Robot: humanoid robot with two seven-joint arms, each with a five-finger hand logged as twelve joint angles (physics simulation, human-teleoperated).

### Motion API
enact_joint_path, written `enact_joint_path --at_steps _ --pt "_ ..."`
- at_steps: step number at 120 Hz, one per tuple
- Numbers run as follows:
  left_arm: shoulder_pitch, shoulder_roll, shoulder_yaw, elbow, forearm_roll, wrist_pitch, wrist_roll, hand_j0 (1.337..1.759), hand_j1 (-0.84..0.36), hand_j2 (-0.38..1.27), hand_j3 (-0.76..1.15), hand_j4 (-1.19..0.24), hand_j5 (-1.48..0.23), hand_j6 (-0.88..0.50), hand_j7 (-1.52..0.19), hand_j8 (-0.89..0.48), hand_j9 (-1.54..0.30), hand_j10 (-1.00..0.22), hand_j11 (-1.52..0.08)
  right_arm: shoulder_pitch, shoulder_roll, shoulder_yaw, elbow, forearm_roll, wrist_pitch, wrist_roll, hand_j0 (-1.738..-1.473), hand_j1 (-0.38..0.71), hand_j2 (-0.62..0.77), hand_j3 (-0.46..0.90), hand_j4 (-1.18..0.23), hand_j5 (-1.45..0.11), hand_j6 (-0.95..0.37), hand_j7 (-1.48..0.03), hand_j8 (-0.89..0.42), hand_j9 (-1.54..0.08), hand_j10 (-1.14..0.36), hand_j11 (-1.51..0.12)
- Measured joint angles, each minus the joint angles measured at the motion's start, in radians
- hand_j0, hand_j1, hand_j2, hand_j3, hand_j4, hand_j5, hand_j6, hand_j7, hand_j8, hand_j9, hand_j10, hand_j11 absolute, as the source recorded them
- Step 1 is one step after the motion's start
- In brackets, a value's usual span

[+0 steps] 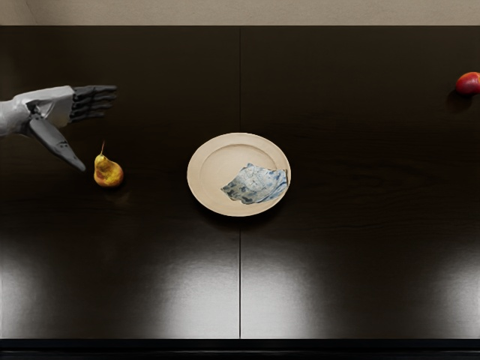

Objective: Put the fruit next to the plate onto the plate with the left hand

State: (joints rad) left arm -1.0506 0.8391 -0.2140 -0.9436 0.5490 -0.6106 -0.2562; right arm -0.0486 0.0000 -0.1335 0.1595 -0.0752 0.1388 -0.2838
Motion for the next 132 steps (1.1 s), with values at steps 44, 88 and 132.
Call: enact_joint_path --at_steps 44,88,132 --pt "0.012 -0.060 0.002 0.074 0.002 0.000 0.012 1.658 0.33 0.01 0.00 -0.02 -0.02 -0.02 -0.02 -0.02 -0.02 -0.02 -0.02 0.002 0.000 0.001 0.000 0.001 0.000 -0.001 -1.658 -0.35 0.00 0.00 0.00 0.00 0.00 0.00 0.00 0.00 0.00 0.00" --pt "0.083 -0.158 0.004 0.323 0.006 0.014 -0.022 1.658 0.33 0.01 0.00 -0.02 -0.02 -0.02 -0.02 -0.02 -0.02 -0.02 -0.02 0.003 0.000 0.000 0.000 0.001 0.000 0.000 -1.658 -0.35 0.00 0.00 0.00 0.00 0.00 0.00 0.00 0.00 0.00 0.00" --pt "0.107 -0.170 0.099 0.349 0.023 0.037 -0.280 1.658 0.33 0.01 0.00 -0.02 -0.03 -0.02 -0.03 -0.02 -0.03 -0.02 -0.02 0.002 0.000 0.000 0.000 0.001 0.000 0.000 -1.658 -0.35 0.00 0.00 0.00 0.00 0.00 0.00 0.00 0.00 0.00 0.00"
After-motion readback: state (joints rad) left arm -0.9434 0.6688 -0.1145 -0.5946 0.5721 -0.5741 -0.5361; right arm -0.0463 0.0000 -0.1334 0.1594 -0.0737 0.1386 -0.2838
